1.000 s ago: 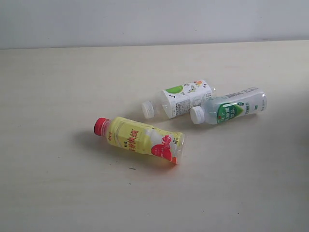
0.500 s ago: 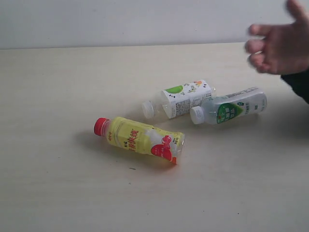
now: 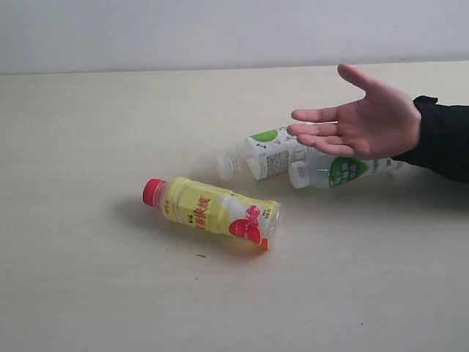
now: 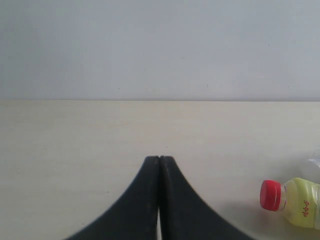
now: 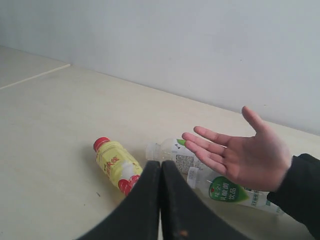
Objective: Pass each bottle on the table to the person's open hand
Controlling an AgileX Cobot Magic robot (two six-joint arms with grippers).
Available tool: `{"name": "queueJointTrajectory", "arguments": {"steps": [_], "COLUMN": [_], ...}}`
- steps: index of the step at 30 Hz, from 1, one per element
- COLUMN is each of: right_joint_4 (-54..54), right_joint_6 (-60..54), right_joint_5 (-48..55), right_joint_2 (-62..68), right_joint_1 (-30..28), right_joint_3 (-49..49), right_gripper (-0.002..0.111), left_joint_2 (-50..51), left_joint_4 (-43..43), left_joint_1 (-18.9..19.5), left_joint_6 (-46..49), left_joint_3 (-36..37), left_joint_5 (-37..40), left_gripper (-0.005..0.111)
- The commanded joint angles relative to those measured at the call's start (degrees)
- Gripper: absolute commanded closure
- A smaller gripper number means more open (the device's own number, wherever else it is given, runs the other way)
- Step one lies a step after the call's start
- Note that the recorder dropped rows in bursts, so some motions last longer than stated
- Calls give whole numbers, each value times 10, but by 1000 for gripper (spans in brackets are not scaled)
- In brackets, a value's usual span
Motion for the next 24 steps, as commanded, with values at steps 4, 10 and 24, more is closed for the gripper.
{"name": "queueJointTrajectory", "arguments": {"steps": [4,10,24], "right_joint_4": [1,60,311], "right_joint_6": [0,-29,-292], "right_joint_5": [-29,-54,78], "right_joint_2": [-2,133,652], "right_joint_1": [-2,-2,12], "right_joint_3": [15,6,-268], "right_gripper": [108,102,98], "left_joint_2": [-4,-4,-4], "left_joint_4": [2,2,2], "left_joint_1": [0,0,0], "left_joint_6": [1,1,1], "left_joint_3": [2,2,2], "left_joint_5": [-1,-1,-1], "left_gripper": [107,107,107]}}
